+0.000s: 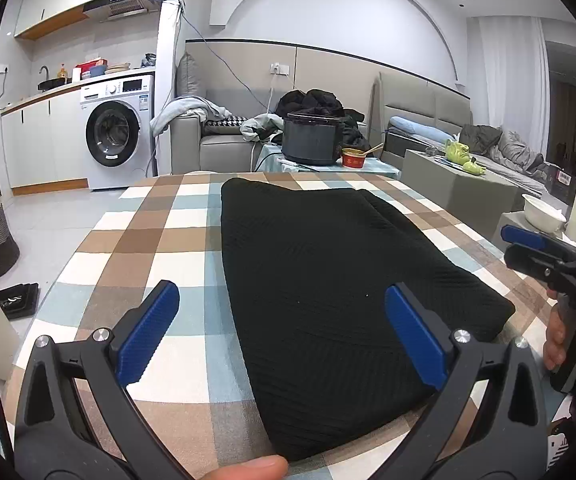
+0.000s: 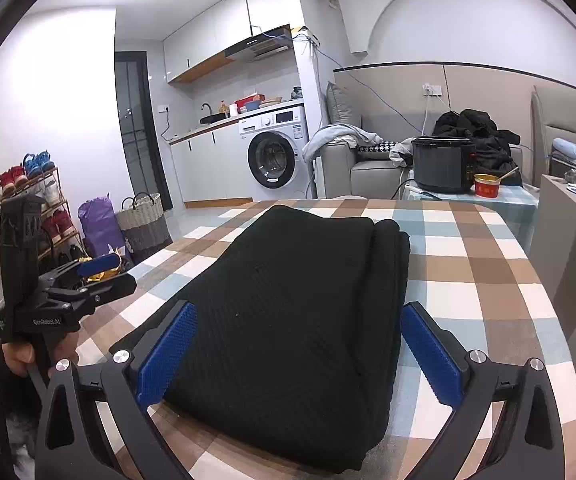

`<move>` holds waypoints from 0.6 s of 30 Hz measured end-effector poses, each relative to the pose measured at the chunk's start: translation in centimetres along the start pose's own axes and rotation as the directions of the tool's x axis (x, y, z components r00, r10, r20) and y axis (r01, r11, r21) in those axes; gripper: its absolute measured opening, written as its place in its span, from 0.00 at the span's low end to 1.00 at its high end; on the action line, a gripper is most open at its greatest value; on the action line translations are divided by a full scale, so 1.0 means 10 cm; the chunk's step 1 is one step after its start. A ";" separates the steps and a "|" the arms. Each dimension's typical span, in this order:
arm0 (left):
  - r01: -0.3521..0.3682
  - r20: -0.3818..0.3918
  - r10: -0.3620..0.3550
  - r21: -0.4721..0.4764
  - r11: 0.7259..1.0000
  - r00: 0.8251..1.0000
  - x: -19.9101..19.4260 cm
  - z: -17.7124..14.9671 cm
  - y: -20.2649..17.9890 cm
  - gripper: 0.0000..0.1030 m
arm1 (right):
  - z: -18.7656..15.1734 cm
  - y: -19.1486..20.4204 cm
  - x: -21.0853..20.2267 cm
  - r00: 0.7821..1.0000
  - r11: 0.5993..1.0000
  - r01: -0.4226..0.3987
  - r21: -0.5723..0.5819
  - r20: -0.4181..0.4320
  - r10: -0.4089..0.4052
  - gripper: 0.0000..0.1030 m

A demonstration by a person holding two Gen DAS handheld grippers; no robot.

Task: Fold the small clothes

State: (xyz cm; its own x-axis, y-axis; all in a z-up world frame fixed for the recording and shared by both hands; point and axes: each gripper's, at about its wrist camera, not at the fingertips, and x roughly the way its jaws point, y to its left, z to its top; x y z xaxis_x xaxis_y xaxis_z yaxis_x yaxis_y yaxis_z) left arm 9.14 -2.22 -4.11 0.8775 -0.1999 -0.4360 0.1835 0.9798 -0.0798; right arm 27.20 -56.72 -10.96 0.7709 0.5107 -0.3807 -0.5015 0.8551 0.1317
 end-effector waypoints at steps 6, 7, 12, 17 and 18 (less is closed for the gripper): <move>-0.008 0.000 0.008 -0.002 1.000 1.000 0.00 0.00 0.00 0.99 | 0.00 -0.03 -0.01 1.000 1.000 -0.009 0.016 0.006 0.009 1.00; -0.009 0.000 0.009 -0.003 1.000 1.000 0.01 -0.01 0.00 0.99 | -0.01 -0.03 -0.01 1.000 1.000 -0.010 0.016 0.005 0.010 1.00; -0.005 0.000 0.005 -0.006 1.000 1.000 0.01 -0.01 0.02 0.99 | -0.01 -0.03 0.00 1.000 1.000 -0.009 0.021 0.000 0.009 1.00; -0.007 0.001 0.007 -0.005 1.000 1.000 0.01 -0.01 0.02 0.99 | -0.01 -0.04 -0.01 1.000 1.000 -0.011 0.022 0.002 0.011 1.00; -0.004 0.000 0.004 -0.005 1.000 1.000 0.01 -0.01 0.02 0.99 | -0.01 -0.04 -0.01 1.000 1.000 -0.011 0.021 0.000 0.011 1.00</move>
State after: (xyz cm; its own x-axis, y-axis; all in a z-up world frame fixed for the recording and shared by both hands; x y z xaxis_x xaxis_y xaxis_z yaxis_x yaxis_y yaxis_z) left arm 9.21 -2.06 -4.26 0.8783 -0.1957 -0.4362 0.1774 0.9807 -0.0826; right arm 27.28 -57.09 -11.06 0.7656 0.5200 -0.3788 -0.5015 0.8512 0.1550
